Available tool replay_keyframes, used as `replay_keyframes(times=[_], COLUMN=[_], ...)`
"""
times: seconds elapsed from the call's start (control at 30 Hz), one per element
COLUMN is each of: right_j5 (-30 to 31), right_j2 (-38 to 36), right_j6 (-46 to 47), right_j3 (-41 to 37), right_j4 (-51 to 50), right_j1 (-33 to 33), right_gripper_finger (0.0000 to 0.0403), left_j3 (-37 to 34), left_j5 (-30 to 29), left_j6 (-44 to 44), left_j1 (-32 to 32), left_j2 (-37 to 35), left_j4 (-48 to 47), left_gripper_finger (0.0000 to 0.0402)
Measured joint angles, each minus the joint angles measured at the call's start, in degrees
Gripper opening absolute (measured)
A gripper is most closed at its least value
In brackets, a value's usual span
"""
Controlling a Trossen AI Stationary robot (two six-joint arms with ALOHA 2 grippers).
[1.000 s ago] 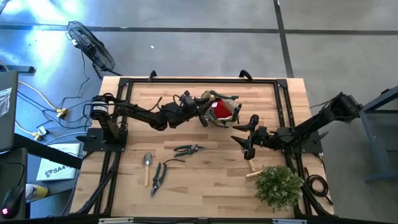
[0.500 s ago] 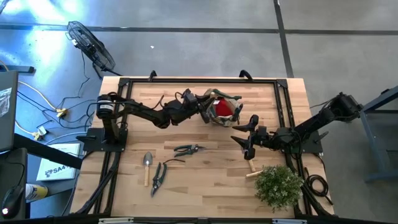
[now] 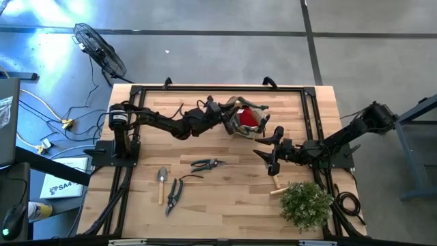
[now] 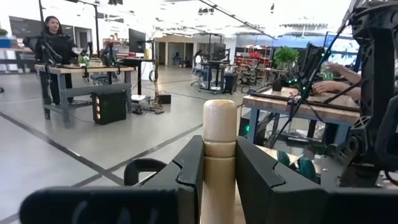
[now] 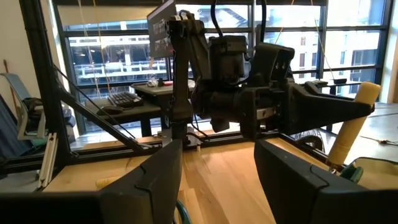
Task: Pick & Place Garden tools in Gardening bag
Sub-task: Put the brown hand rake into the light brown gardening bag
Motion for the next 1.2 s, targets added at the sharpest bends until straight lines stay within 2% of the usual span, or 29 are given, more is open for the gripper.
replay_keyframes(times=[0.2,0.97,1.2], right_j5=[0.0,0.02,0.0], right_j2=[0.0,0.0,0.0], right_j6=[-0.02,1.06,1.55], right_j3=[0.0,0.0,0.0], right_j4=[-0.33,-1.22,-1.71], right_j1=[-0.01,0.0,-0.01], right_gripper_finger=[0.0191,0.0191,0.0191], left_j3=[1.43,2.4,2.4], left_j5=[1.79,2.87,2.91], left_j6=[1.97,1.95,1.76], left_j1=[0.0,-0.04,-0.04], left_j2=[0.04,0.04,0.04], left_j4=[-1.19,-5.8,-10.06], left_gripper_finger=[0.0056,0.0056,0.0056])
